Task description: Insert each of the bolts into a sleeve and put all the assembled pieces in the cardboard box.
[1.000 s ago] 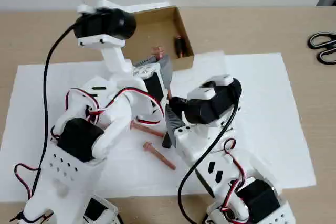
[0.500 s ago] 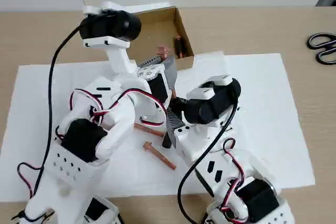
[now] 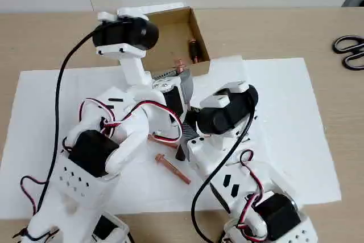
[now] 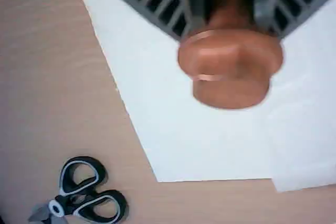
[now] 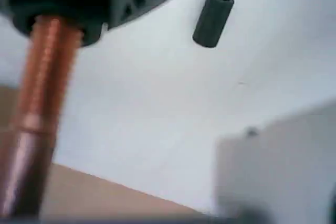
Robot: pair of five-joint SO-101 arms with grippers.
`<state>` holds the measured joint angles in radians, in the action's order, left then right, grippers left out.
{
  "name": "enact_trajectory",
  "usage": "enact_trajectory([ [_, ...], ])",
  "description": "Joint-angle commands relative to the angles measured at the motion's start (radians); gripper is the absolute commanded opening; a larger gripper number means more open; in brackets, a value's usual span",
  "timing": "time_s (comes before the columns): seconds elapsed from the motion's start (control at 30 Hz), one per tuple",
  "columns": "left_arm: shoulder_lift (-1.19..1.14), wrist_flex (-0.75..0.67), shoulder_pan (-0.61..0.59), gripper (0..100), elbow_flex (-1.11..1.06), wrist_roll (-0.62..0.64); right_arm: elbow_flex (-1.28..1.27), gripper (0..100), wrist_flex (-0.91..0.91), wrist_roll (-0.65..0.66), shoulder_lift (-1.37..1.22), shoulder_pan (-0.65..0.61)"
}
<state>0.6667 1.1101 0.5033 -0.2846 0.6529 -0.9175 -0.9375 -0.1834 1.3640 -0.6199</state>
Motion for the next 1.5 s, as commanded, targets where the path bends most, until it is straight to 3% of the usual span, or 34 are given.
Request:
enact_trajectory([
  [0.0, 0.026, 0.046, 0.006, 15, 0.004, 0.005, 0.009, 0.2, 0.025, -0.009, 0.004, 0.002],
  [0.13, 0.026, 0.051, 0.008, 30, 0.002, 0.037, 0.009, 0.2, 0.025, -0.008, 0.004, 0.004],
  [0.23, 0.026, 0.054, 0.008, 34, 0.002, 0.063, 0.009, 0.2, 0.027, -0.006, 0.004, 0.004],
  [0.7, 0.023, 0.046, 0.083, 34, -0.001, 0.063, 0.011, 0.2, 0.056, -0.003, -0.024, 0.005],
  [0.8, 0.021, 0.026, 0.08, 29, -0.002, 0.063, 0.015, 0.2, 0.054, -0.003, -0.024, 0.005],
  [0.93, 0.018, -0.008, 0.02, 1, -0.002, 0.048, 0.015, 0.2, 0.051, -0.003, -0.024, 0.005],
  [1.1, 0.025, -0.002, -0.015, 1, -0.027, 0.017, 0.017, 0.2, 0.056, -0.003, -0.024, 0.005],
  [1.47, 0.026, -0.003, 0.029, 1, -0.058, 0.018, 0.054, 0.2, 0.084, -0.002, -0.033, 0.081],
])
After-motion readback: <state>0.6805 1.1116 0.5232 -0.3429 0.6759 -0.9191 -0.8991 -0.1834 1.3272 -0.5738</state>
